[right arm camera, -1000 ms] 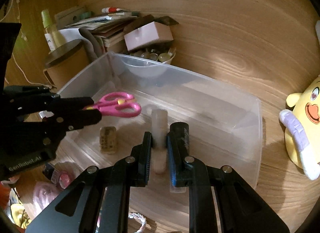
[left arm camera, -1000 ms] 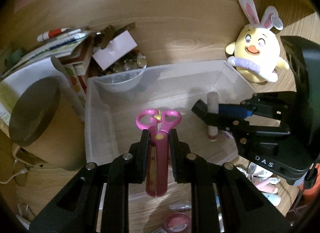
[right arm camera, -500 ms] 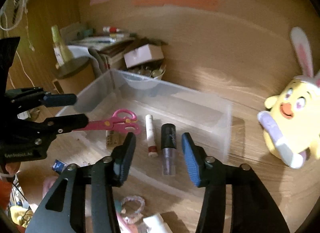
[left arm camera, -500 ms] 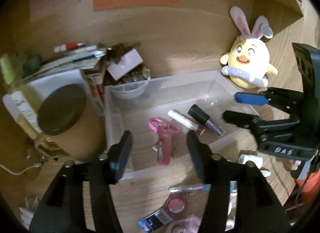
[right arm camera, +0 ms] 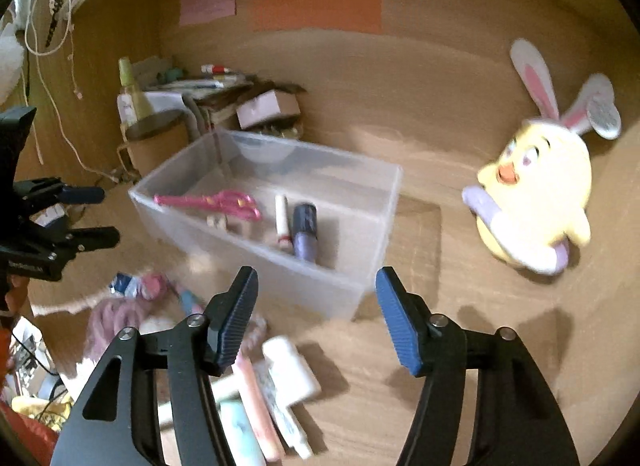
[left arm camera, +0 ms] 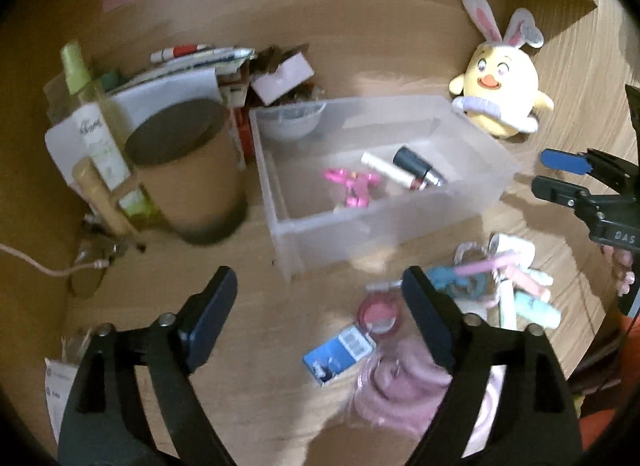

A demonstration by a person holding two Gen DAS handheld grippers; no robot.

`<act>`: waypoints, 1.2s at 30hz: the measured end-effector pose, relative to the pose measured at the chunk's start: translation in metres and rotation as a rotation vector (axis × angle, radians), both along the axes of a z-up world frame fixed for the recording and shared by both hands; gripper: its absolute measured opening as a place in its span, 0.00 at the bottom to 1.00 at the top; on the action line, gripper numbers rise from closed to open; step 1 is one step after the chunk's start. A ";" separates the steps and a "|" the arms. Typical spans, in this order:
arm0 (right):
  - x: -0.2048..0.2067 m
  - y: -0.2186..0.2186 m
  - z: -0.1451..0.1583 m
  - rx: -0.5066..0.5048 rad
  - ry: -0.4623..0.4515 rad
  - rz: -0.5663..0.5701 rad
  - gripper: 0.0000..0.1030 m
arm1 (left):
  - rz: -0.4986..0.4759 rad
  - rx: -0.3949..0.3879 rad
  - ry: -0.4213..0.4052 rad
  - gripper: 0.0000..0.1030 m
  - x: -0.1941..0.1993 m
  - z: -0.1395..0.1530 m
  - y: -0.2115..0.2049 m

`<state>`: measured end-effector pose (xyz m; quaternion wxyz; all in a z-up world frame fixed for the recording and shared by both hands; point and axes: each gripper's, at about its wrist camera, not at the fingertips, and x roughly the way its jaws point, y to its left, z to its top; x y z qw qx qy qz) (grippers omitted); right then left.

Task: Organize objects
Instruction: 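Grasp the pink tape roll with the left tool while the right tool grasps the white bottle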

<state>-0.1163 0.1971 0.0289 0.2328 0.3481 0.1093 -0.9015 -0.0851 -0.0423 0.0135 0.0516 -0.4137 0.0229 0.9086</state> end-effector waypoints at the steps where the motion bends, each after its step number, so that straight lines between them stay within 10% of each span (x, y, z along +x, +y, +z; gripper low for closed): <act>1: 0.003 0.003 -0.004 0.007 -0.012 -0.003 0.56 | 0.001 0.004 -0.009 0.86 0.001 -0.003 0.000; 12: 0.008 0.007 -0.056 0.033 -0.135 0.008 0.55 | -0.043 0.037 -0.126 0.85 0.002 -0.041 0.018; 29: 0.001 -0.001 -0.075 0.001 -0.191 0.038 0.27 | -0.088 0.062 -0.151 0.35 -0.016 -0.061 0.033; 36: 0.001 0.011 -0.073 -0.022 -0.184 0.005 0.26 | -0.074 0.058 -0.121 0.34 -0.011 -0.056 0.029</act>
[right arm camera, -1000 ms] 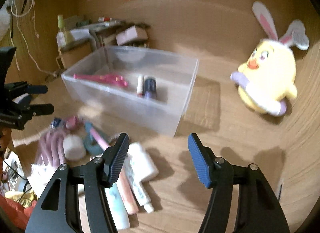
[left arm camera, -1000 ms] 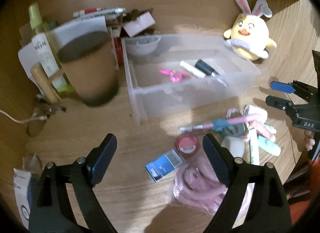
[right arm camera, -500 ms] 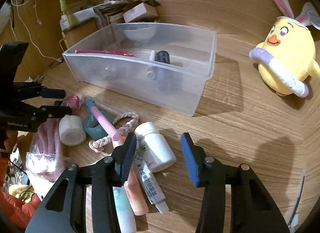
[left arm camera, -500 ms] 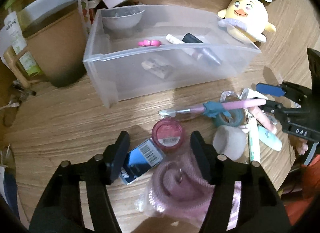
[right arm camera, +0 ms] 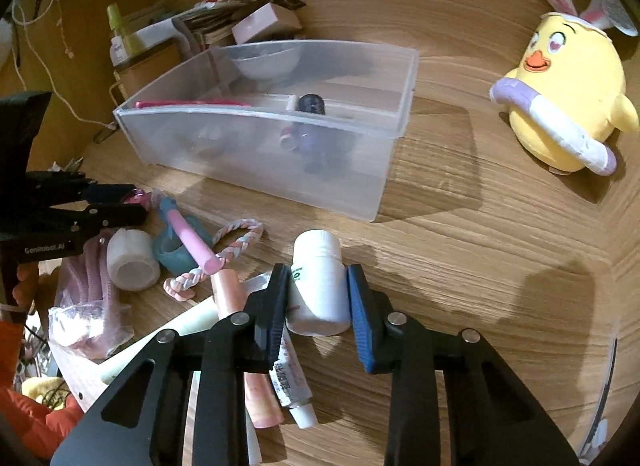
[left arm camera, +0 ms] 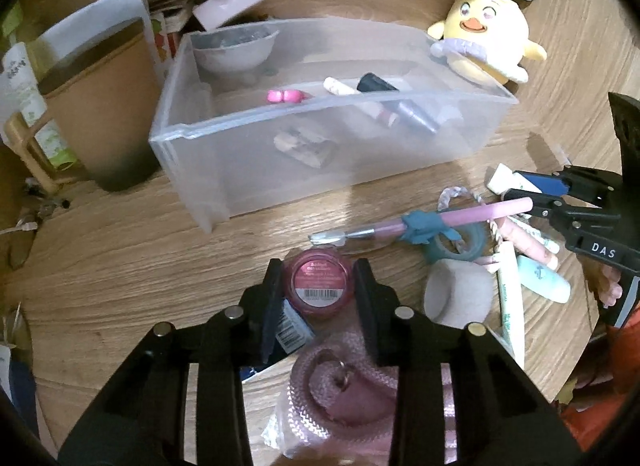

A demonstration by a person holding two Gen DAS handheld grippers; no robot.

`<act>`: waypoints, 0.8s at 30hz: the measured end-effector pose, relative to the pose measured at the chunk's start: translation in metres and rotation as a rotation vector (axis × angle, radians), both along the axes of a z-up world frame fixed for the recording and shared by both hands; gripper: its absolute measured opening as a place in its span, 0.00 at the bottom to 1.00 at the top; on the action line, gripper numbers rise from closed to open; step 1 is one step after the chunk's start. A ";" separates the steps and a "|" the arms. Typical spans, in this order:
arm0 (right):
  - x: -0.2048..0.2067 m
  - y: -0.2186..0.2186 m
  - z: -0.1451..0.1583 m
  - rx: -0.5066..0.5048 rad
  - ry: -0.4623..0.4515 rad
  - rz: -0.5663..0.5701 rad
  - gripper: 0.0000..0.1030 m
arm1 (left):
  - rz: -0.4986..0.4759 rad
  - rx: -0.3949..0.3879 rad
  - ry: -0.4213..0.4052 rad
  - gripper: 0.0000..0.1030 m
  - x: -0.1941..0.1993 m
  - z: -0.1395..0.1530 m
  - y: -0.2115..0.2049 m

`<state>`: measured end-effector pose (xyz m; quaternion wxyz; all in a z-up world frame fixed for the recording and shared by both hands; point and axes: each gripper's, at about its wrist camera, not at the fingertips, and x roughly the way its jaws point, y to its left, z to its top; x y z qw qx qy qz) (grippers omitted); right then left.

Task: Organize objects
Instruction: 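Grasp the pink tape roll with the left tool while the right tool grasps the white bottle, then place the tape roll and white bottle into the clear box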

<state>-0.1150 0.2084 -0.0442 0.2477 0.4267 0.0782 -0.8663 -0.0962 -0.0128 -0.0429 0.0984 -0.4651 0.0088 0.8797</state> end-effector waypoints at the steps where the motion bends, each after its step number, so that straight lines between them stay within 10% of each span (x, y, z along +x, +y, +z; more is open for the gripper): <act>1: 0.000 0.001 0.002 -0.006 0.003 -0.003 0.26 | 0.004 0.005 0.008 0.34 0.001 0.003 -0.002; 24: -0.016 0.001 0.096 -0.090 0.256 -0.043 0.26 | 0.080 0.047 0.243 0.34 -0.007 0.097 -0.036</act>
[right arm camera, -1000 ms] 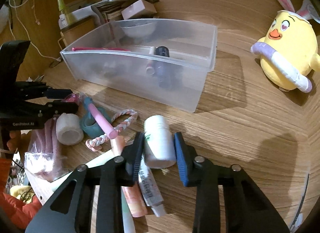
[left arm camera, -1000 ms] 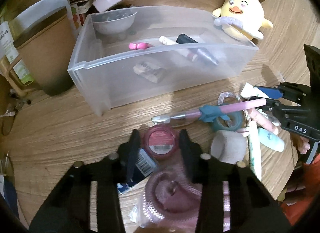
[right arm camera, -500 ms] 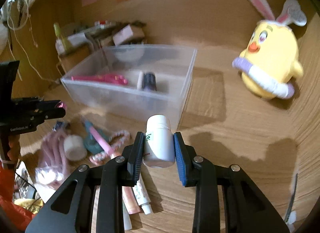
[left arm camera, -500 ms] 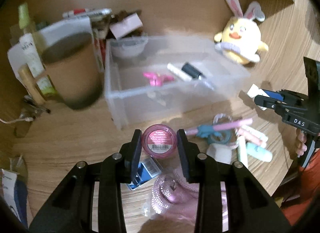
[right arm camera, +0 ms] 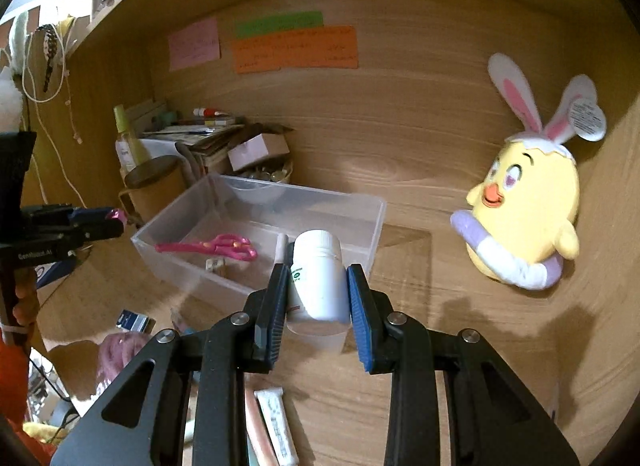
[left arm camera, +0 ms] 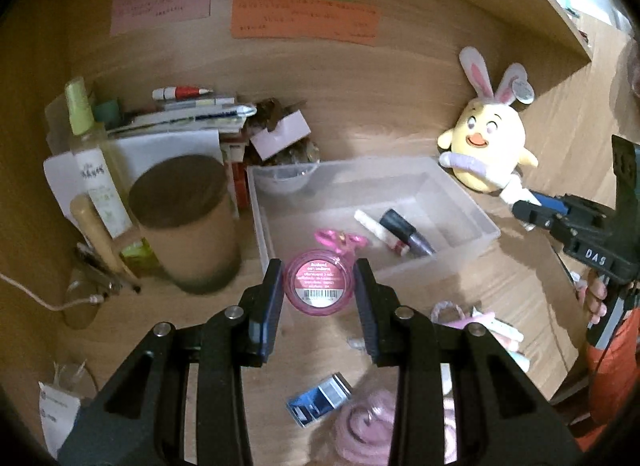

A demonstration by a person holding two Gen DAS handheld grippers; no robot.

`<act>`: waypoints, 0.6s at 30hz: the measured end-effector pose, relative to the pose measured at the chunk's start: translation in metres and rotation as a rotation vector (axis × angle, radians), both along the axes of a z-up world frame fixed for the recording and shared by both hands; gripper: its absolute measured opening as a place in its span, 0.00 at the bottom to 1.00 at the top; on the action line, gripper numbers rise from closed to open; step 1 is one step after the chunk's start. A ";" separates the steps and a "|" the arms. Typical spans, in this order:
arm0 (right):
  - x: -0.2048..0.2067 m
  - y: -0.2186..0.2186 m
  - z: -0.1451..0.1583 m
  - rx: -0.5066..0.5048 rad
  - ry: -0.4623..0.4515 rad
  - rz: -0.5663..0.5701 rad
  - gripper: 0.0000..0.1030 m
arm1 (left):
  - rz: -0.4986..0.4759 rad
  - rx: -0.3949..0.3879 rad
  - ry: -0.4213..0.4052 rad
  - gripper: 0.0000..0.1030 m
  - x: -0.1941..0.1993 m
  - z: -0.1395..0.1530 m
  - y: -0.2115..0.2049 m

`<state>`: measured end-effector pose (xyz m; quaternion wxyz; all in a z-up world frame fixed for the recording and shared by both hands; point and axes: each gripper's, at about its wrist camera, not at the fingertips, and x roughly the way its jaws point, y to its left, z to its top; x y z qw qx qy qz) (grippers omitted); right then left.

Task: Organize objects
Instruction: 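Place the tape roll and white bottle into the clear box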

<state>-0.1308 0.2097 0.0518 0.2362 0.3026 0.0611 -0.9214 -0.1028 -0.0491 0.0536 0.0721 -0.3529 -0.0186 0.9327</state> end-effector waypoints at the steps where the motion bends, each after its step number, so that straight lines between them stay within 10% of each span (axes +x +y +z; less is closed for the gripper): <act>1: -0.004 -0.003 -0.001 0.005 -0.004 0.003 0.26 | 0.001 -0.003 -0.001 0.34 -0.003 0.000 0.000; 18: -0.069 -0.062 -0.049 0.044 -0.179 0.086 0.26 | -0.004 -0.002 -0.104 0.34 -0.068 -0.029 -0.004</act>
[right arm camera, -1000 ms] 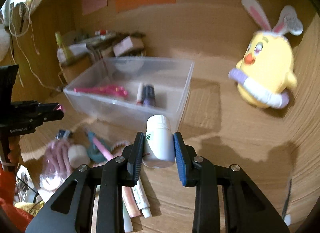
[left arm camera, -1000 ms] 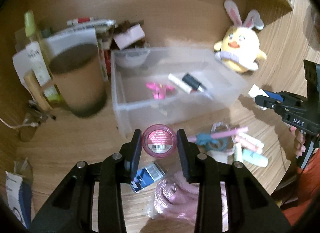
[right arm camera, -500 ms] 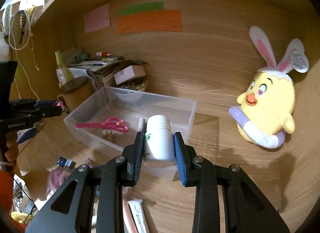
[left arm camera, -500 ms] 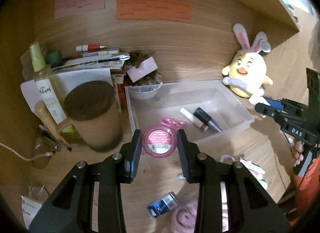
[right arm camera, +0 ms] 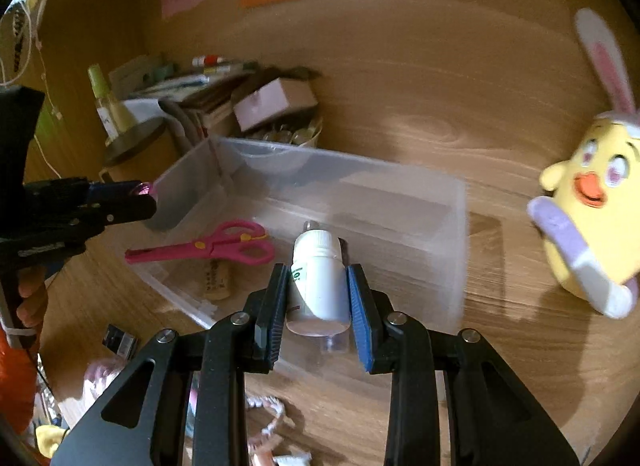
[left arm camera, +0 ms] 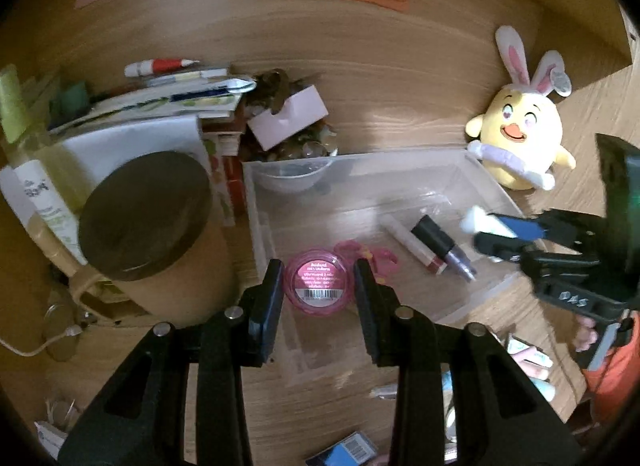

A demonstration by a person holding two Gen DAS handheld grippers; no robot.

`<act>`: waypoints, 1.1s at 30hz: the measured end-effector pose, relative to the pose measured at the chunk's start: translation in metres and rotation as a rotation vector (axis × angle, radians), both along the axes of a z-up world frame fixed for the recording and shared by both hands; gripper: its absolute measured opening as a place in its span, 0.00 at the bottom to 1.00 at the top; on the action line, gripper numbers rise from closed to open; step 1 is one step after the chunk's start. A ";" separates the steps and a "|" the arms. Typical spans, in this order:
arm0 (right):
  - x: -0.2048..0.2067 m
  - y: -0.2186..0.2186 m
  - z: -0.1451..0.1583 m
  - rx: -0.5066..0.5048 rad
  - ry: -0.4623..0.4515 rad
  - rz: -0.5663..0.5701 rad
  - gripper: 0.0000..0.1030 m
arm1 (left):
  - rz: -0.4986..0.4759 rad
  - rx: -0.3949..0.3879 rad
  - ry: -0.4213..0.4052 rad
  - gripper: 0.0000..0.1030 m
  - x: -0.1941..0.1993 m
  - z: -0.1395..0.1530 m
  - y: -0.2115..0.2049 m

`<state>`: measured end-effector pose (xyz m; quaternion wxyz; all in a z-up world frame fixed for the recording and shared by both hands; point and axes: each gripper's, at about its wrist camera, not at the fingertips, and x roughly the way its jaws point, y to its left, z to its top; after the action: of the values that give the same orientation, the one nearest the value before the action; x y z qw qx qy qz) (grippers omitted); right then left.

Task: Organize objects
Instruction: 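Place the tape roll and white bottle into the clear box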

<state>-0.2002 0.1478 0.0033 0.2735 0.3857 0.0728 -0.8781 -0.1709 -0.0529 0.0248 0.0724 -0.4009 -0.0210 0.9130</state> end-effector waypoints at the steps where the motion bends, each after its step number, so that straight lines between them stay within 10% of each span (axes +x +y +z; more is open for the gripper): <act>1: -0.002 -0.004 -0.002 0.003 -0.009 0.006 0.26 | 0.000 -0.005 -0.003 0.34 -0.002 -0.001 0.000; 9: -0.009 -0.023 -0.014 0.025 -0.049 0.033 0.26 | -0.030 0.011 -0.028 0.37 -0.007 -0.007 0.000; 23: 0.027 -0.011 0.014 0.054 0.048 0.030 0.33 | -0.024 -0.063 0.062 0.85 0.052 0.013 -0.001; 33: 0.081 0.045 0.017 0.041 0.076 -0.054 0.50 | -0.011 -0.120 -0.076 0.87 0.090 -0.044 -0.020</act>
<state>-0.1196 0.1923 0.0208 0.2386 0.3594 0.0907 -0.8976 -0.0806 -0.0725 -0.0188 0.0525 -0.4389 0.0335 0.8964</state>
